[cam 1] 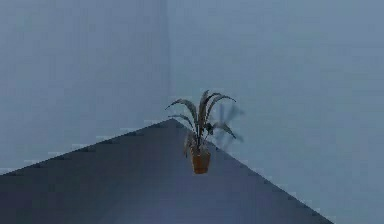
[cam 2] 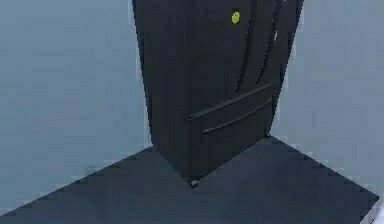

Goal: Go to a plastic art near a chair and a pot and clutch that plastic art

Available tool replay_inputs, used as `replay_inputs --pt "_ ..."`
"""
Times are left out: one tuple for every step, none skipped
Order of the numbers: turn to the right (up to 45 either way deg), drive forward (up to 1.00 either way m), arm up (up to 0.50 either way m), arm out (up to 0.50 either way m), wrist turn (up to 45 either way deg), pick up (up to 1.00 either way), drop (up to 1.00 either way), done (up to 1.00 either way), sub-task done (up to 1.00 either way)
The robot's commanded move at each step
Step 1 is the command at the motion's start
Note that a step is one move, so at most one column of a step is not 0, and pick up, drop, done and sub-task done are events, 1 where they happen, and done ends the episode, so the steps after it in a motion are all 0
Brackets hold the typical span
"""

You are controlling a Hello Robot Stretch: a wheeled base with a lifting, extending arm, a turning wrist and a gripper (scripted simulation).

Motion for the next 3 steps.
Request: replay_inputs --pt "-45.0 0.00 0.00 0.00 0.0 0.00 0.00 0.00 0.00" --pt "-42.0 0.00 0.00 0.00 0.0 0.00 0.00 0.00 0.00" --pt "0.0 0.25 0.00 0.00 0.0 0.00 0.00 0.00 0.00"
